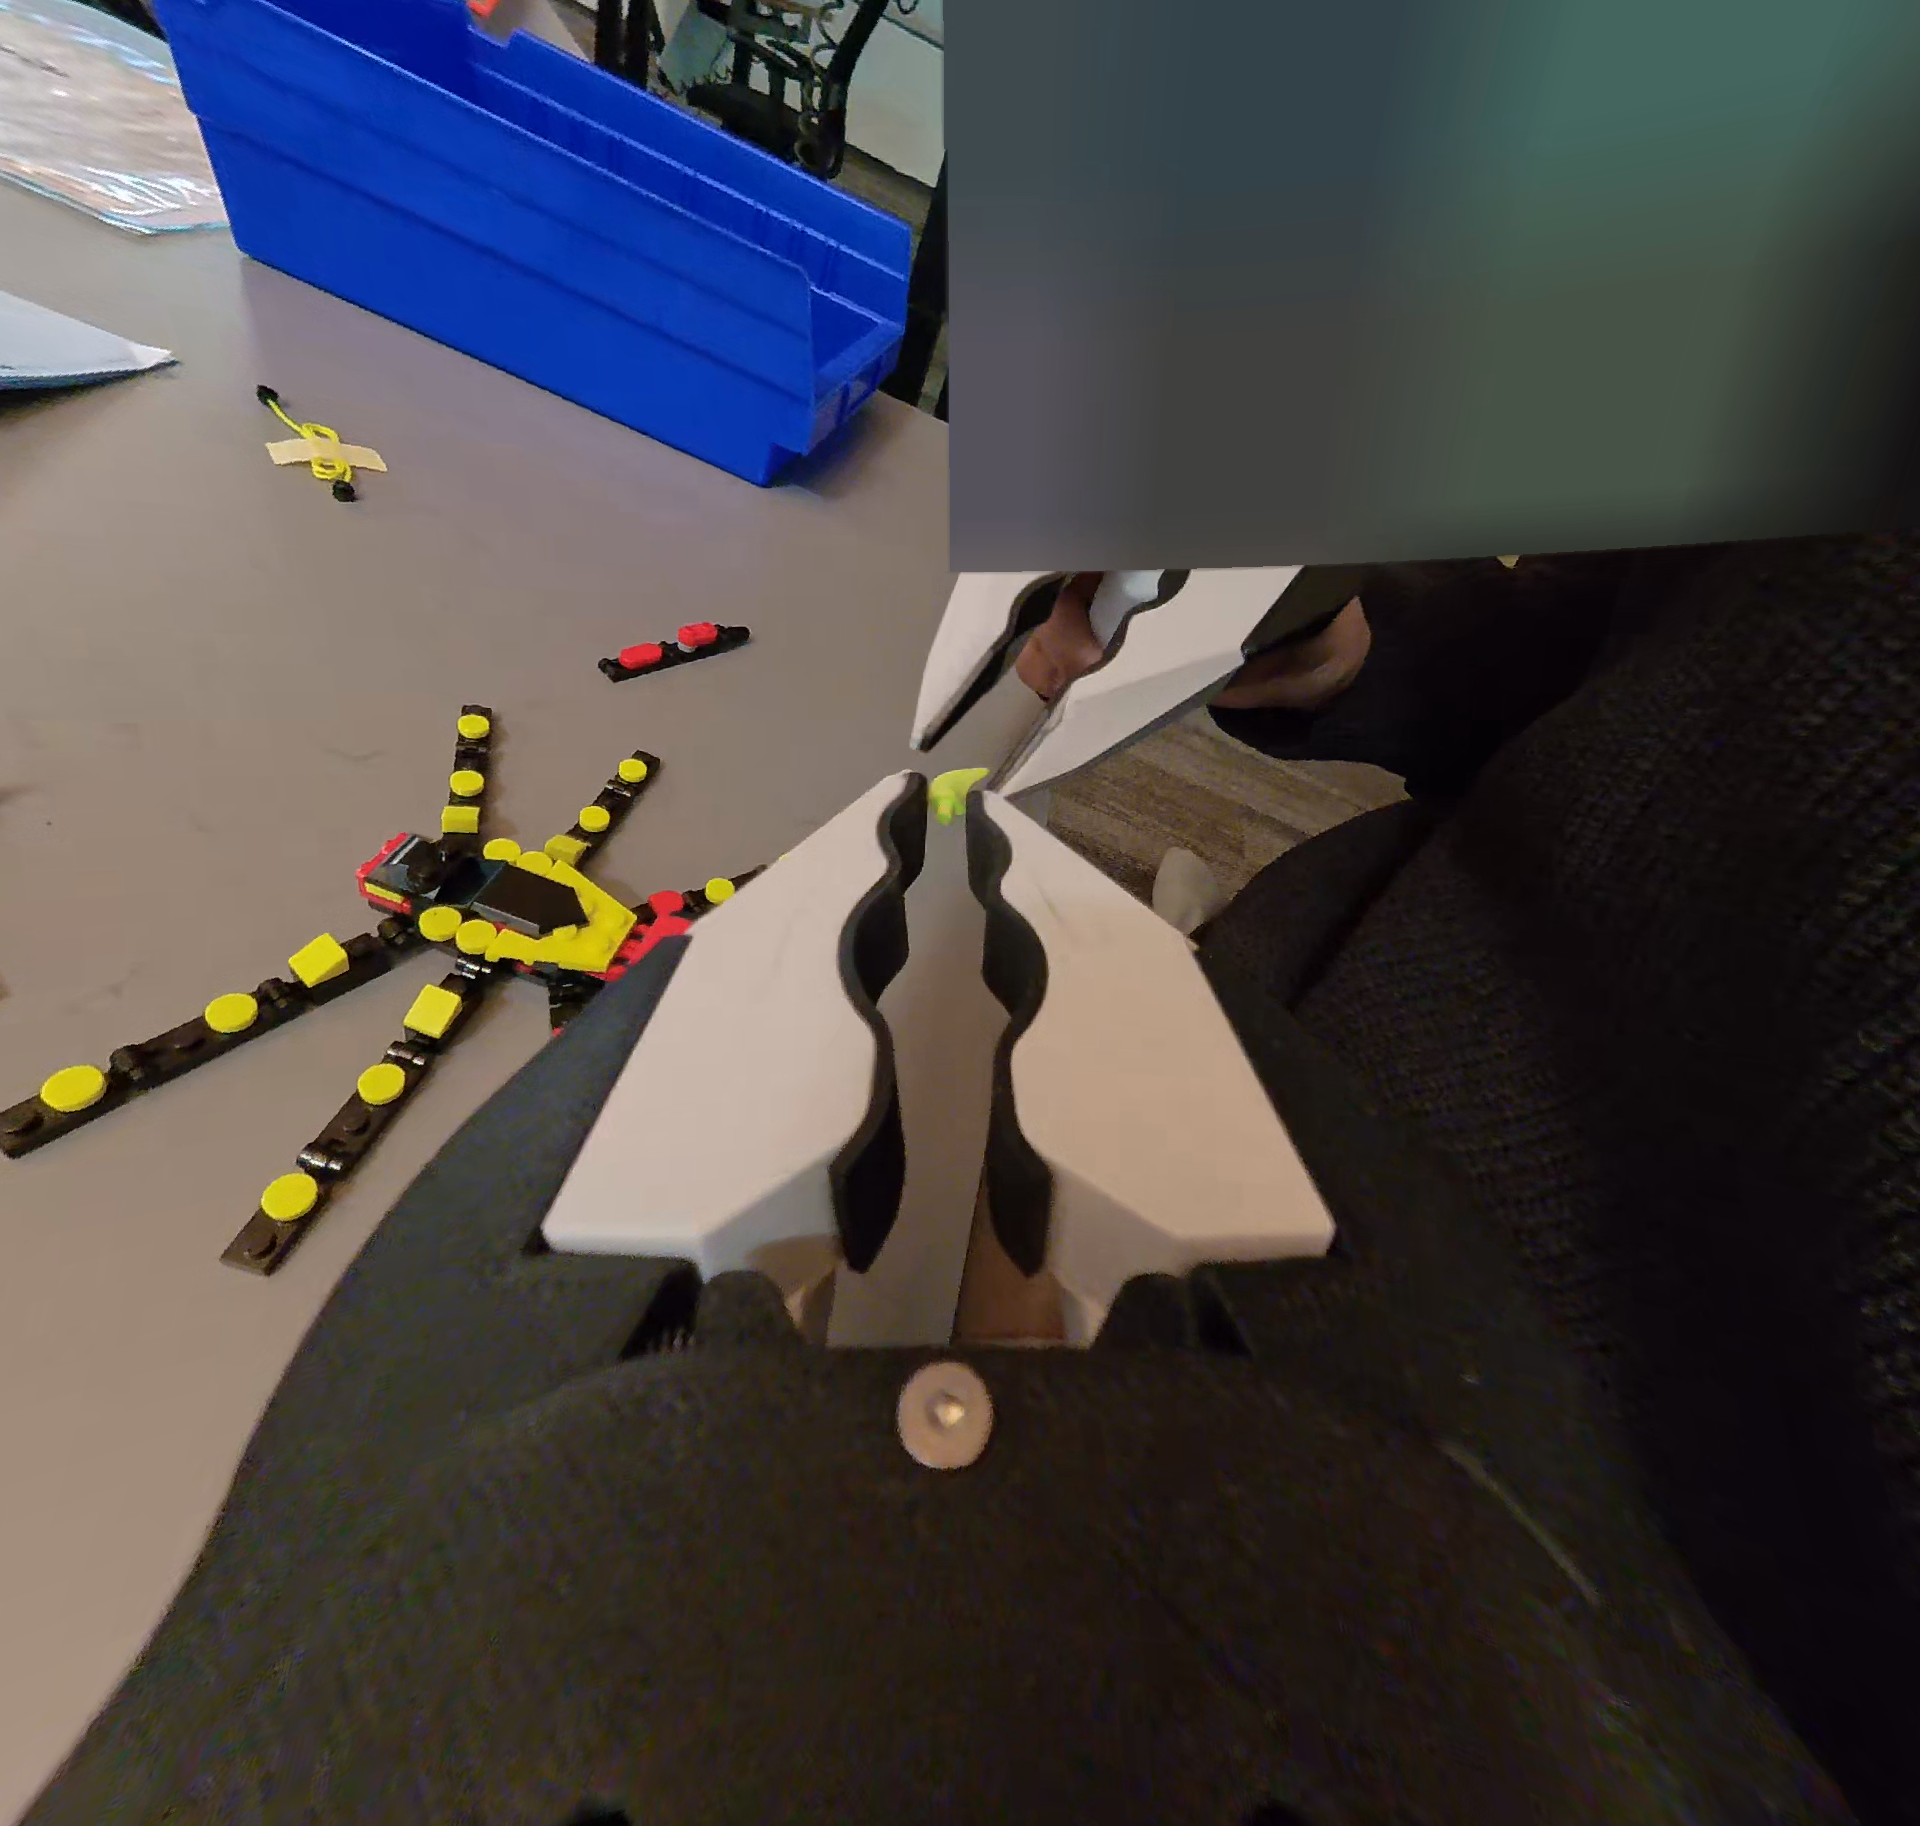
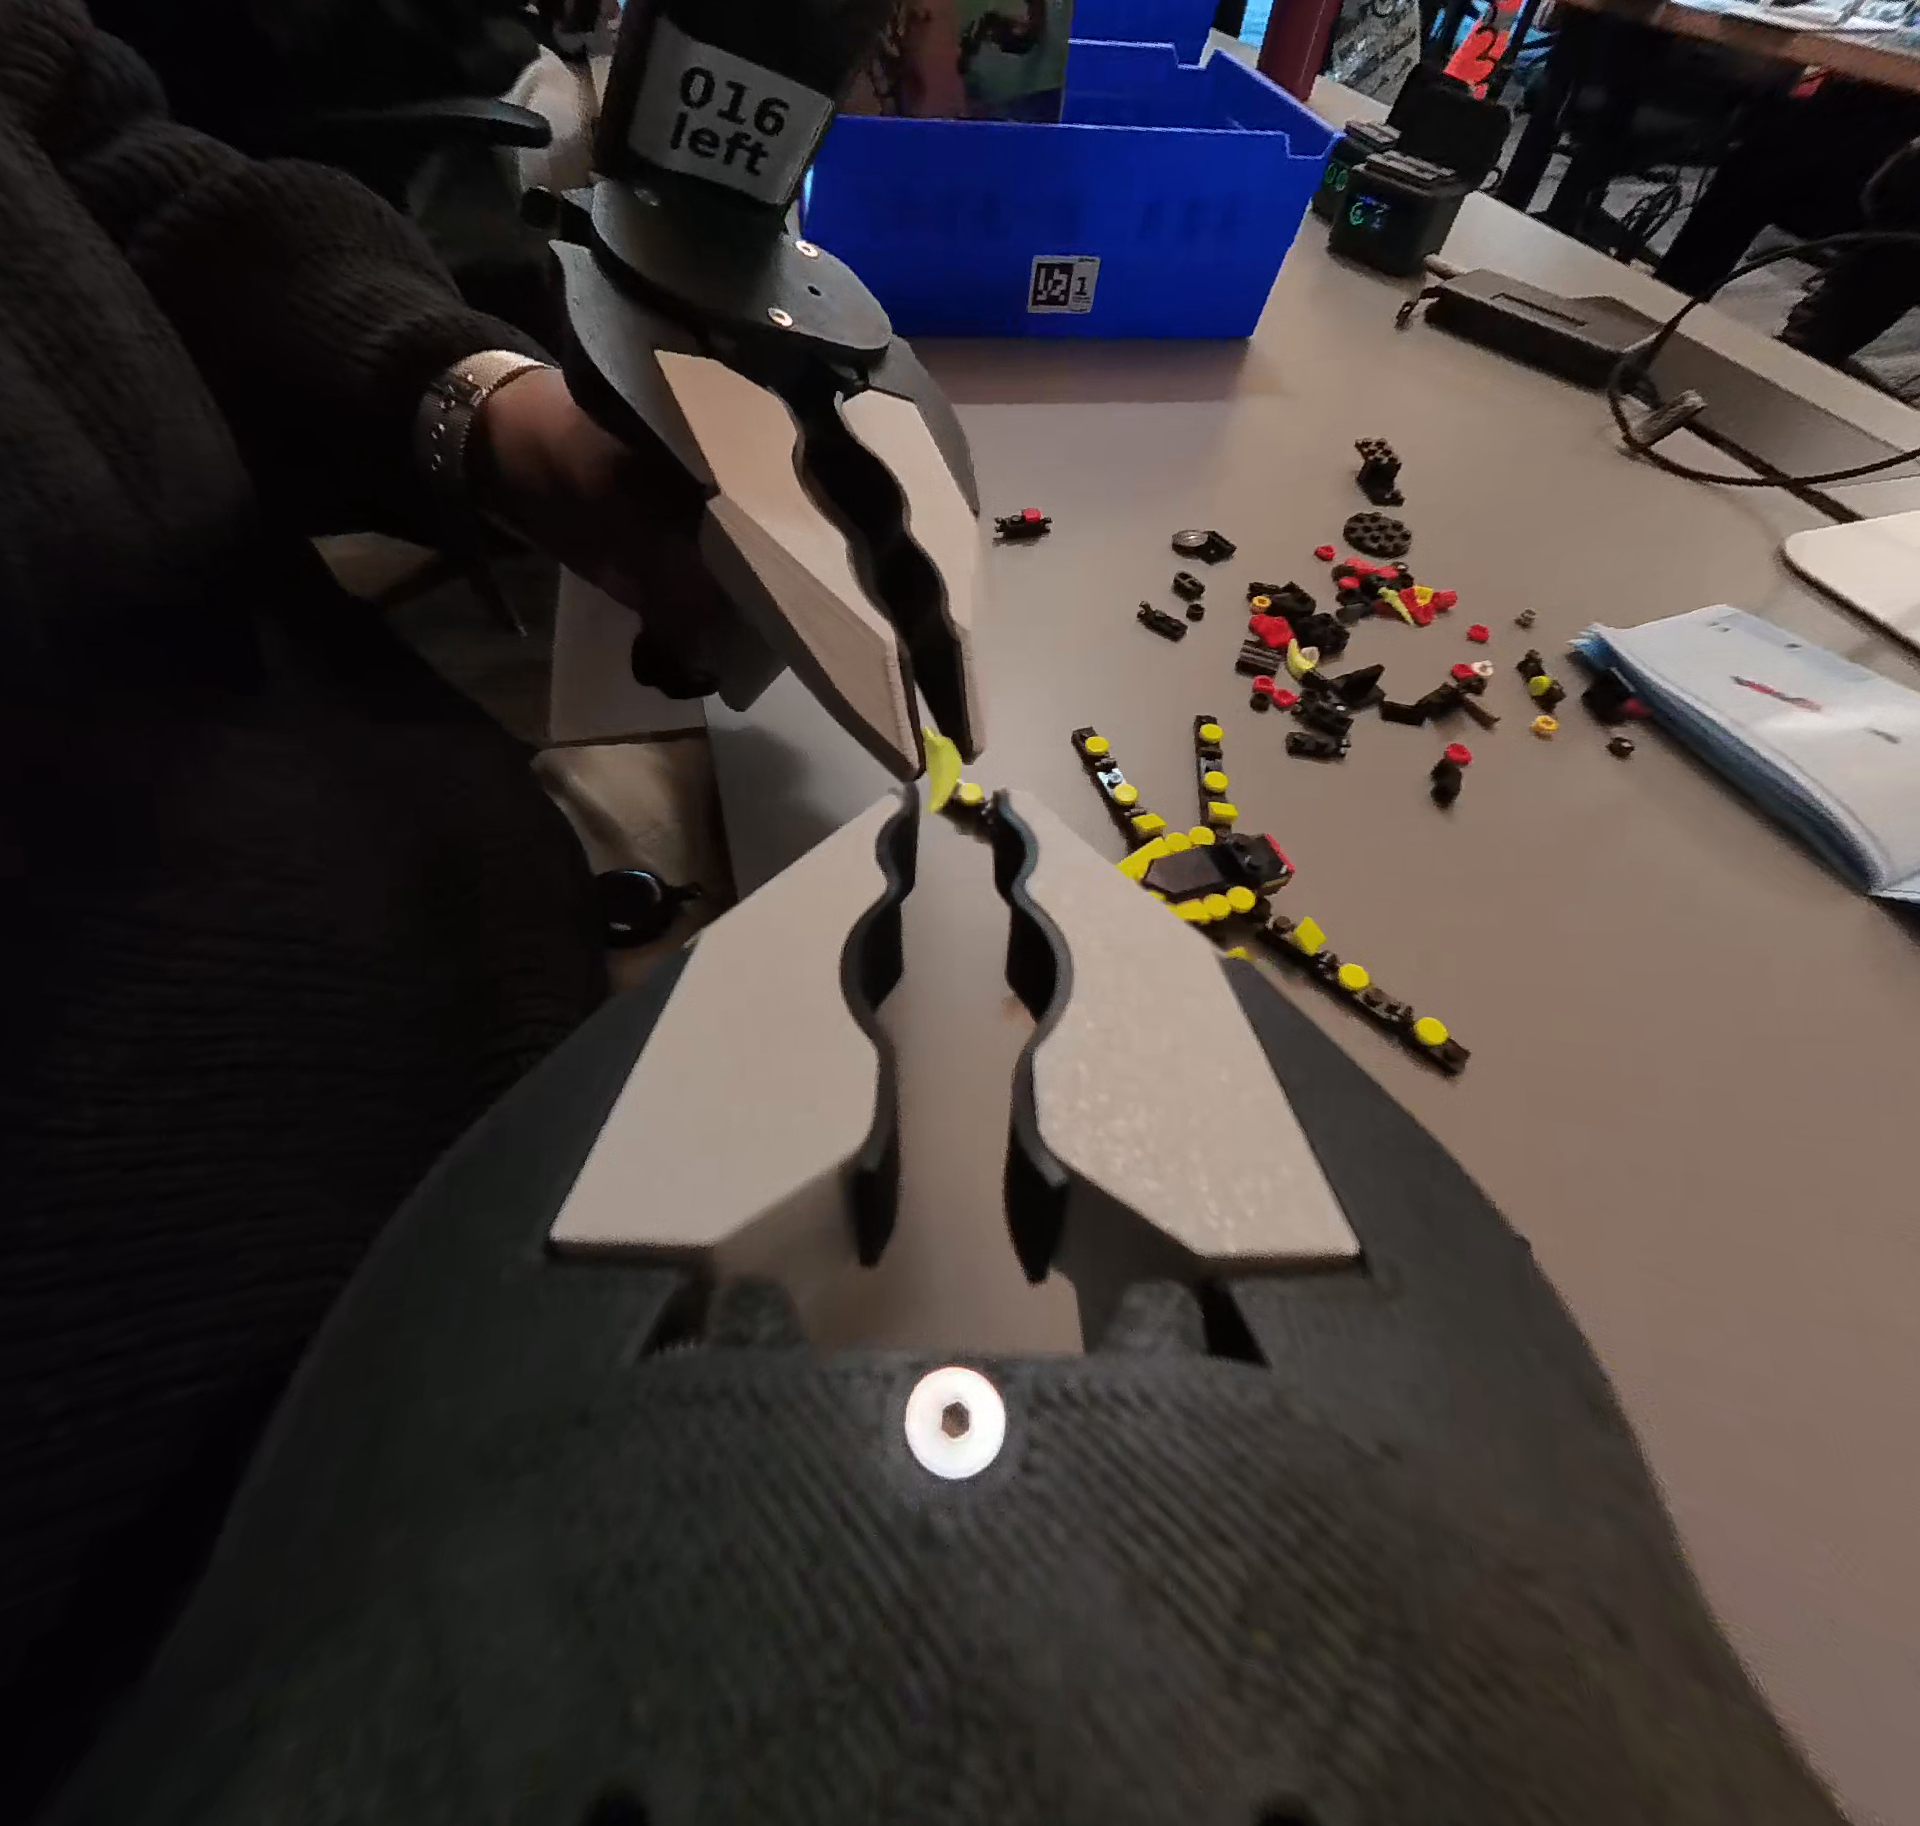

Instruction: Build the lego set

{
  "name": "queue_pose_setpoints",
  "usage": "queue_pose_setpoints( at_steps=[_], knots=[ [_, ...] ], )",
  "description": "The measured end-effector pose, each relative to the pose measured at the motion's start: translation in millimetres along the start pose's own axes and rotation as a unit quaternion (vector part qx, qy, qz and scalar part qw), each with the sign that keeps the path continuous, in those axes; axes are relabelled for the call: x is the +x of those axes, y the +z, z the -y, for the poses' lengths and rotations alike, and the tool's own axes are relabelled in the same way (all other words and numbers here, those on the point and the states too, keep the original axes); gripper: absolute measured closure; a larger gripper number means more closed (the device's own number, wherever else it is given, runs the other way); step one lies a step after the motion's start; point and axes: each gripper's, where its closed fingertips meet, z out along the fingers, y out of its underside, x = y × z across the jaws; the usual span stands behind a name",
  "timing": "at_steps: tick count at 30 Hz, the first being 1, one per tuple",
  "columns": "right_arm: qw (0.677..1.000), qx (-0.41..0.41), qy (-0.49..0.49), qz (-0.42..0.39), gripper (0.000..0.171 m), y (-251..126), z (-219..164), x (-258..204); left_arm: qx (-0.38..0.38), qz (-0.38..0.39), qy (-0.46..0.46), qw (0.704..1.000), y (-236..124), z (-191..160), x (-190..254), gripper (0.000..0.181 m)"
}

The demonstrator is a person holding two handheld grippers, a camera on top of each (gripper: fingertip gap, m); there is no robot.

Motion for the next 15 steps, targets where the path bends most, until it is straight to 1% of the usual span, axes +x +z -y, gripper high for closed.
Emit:
queue_pose_setpoints(
  at_steps=[7,15],
  knots=[
    [1.0,-0.004,-0.004,0.015,0.167,1.6,-2.0,-5.5,-0.009,-0.007,0.003,1.0,3.1,-3.1,3.4,0.177],
    [1.0,-0.005,0.003,0.019,0.169,0.1,-1.7,-5.3,-0.01,-0.014,-0.003,1.0,4.1,-3.8,4.8,0.178]
  ],
)
